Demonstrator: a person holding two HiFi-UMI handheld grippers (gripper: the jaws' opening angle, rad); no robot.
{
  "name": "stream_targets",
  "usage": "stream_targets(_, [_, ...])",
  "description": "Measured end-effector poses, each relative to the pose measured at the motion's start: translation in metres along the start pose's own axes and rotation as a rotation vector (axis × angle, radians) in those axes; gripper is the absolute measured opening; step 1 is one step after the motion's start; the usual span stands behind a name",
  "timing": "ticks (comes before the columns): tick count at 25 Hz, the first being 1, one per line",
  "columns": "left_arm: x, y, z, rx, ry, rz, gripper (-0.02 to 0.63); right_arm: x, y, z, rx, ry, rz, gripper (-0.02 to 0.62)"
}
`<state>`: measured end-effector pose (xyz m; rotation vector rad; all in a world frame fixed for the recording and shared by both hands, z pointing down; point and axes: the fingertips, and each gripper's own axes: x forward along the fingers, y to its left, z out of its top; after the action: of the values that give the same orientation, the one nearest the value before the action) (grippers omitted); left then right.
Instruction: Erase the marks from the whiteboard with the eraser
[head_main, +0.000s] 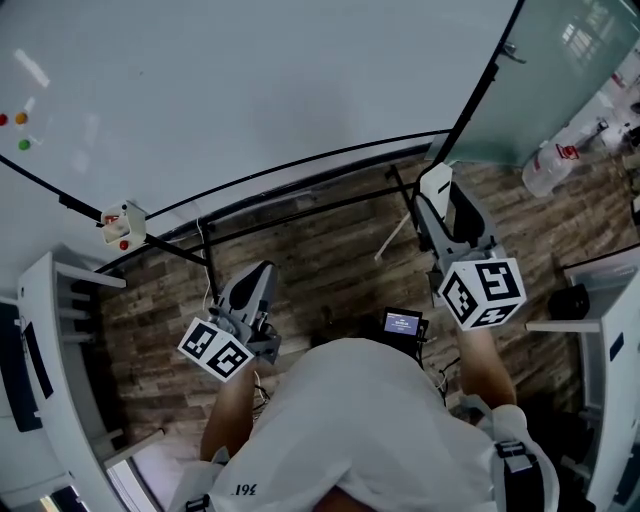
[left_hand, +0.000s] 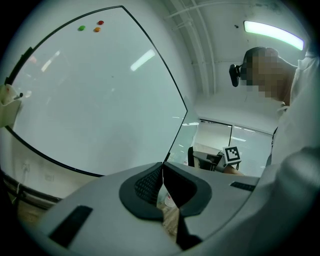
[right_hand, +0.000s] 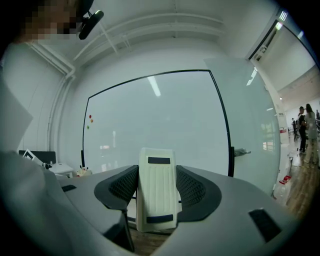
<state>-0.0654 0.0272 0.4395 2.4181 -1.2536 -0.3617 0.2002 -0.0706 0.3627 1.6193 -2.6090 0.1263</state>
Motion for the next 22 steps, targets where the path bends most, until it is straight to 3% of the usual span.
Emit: stream_targets(22, [0.022,-0.023,-0.014,-0.001,0.006,0.027,0.006,-0.001,-0.016,-0.021,0.002,0.043,0.057,0.253])
